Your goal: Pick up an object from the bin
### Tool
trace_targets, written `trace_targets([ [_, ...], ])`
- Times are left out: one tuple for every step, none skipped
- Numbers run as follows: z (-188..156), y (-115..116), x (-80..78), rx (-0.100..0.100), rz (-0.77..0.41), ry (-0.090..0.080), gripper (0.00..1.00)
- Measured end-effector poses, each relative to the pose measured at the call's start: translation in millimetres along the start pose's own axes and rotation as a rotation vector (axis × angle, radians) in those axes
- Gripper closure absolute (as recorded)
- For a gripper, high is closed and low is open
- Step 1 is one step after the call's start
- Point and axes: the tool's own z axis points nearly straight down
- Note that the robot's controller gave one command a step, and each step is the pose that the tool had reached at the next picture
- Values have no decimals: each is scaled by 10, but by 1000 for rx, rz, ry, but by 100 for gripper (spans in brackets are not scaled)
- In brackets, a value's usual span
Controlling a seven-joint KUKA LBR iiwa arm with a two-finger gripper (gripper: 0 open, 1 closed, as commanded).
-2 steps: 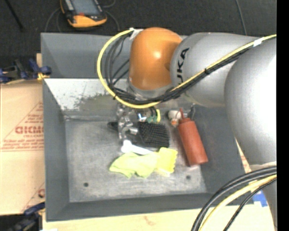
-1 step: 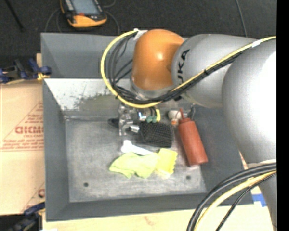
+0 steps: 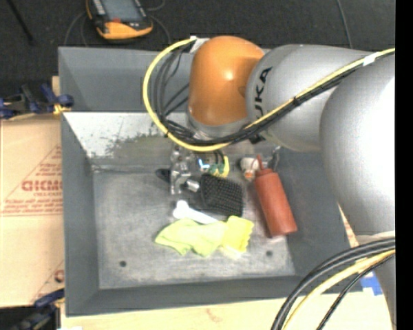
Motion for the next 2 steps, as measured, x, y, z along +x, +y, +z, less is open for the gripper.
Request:
trace_targets([
  [96, -132, -58, -3, -15, -28, 100],
  [22, -160, 46, 0, -62, 2, 100],
])
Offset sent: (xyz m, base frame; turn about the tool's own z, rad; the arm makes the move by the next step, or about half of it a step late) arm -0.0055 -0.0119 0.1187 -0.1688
